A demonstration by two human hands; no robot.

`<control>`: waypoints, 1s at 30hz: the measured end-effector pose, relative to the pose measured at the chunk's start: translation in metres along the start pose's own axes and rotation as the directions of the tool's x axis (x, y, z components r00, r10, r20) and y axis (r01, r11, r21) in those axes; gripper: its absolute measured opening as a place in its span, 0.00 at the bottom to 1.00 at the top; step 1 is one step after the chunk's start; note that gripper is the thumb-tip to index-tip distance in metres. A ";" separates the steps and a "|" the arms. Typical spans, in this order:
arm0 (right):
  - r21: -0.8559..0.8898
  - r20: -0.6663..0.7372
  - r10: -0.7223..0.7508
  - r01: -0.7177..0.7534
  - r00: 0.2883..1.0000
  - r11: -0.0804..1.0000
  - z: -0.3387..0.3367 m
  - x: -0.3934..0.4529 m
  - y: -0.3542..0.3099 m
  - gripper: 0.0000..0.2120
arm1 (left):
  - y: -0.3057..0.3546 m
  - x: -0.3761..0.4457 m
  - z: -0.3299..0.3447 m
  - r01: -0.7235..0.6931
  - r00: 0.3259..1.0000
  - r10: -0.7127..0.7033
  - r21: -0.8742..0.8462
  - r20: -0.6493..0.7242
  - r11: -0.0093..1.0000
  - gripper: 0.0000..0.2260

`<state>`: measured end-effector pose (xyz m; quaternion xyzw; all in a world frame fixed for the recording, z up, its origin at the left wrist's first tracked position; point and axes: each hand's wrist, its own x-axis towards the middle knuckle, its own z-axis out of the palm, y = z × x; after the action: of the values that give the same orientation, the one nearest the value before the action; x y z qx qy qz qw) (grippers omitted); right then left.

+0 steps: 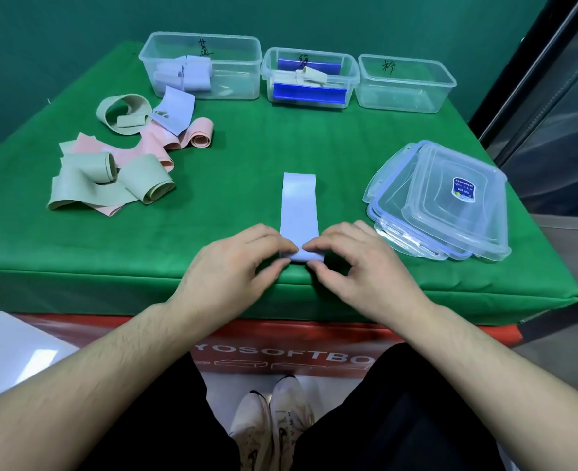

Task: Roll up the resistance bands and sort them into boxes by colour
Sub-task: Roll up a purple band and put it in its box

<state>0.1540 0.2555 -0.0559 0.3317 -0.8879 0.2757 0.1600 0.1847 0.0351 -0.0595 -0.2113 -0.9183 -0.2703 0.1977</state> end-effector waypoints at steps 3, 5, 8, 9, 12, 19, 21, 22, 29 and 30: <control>0.028 0.024 0.025 -0.026 0.999 0.999 0.002 -0.002 0.000 0.11 | 0.001 -0.004 0.001 0.027 1.000 -0.027 -0.003 0.009 1.000 0.09; 0.015 -0.002 0.037 -0.037 0.999 0.999 0.003 -0.001 0.000 0.12 | 0.001 -0.003 0.002 0.044 0.999 -0.044 0.009 0.015 0.999 0.11; -0.015 -0.060 0.026 -0.027 0.998 1.000 0.004 0.000 -0.003 0.13 | 0.002 -0.001 0.002 0.065 0.997 -0.066 0.024 0.028 0.998 0.11; -0.011 -0.061 0.019 -0.019 0.998 1.000 0.005 0.001 -0.003 0.12 | 0.002 -0.001 0.003 0.075 0.997 -0.075 0.028 0.032 0.997 0.10; 0.020 -0.026 0.027 -0.026 0.999 0.999 0.005 0.002 -0.003 0.09 | 0.003 -0.001 0.004 0.101 0.994 -0.103 0.044 0.034 0.994 0.10; 0.089 0.019 0.093 -0.094 0.995 0.992 0.006 0.007 0.002 0.10 | 0.000 0.000 0.005 0.012 1.000 -0.014 0.050 0.028 0.999 0.13; 0.089 0.022 0.104 -0.106 0.994 0.990 0.007 0.008 0.002 0.11 | -0.001 0.003 0.005 0.013 0.999 -0.015 0.063 0.032 0.998 0.13; 0.076 0.006 0.100 -0.100 0.995 0.992 0.007 0.009 0.002 0.12 | -0.002 0.004 0.006 0.018 0.999 -0.020 0.066 0.028 0.998 0.13; 0.033 -0.027 0.061 -0.060 0.998 0.998 0.007 0.009 0.005 0.10 | -0.001 0.010 0.006 0.069 0.996 -0.072 0.059 0.045 0.996 0.11; 0.035 -0.020 0.070 -0.070 0.997 0.997 0.008 0.009 0.006 0.10 | 0.000 0.011 0.006 0.071 0.996 -0.074 0.062 0.047 0.996 0.11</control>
<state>0.1424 0.2501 -0.0599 0.3001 -0.8924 0.2997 0.1538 0.1737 0.0413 -0.0590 -0.1785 -0.9376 -0.2441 0.1716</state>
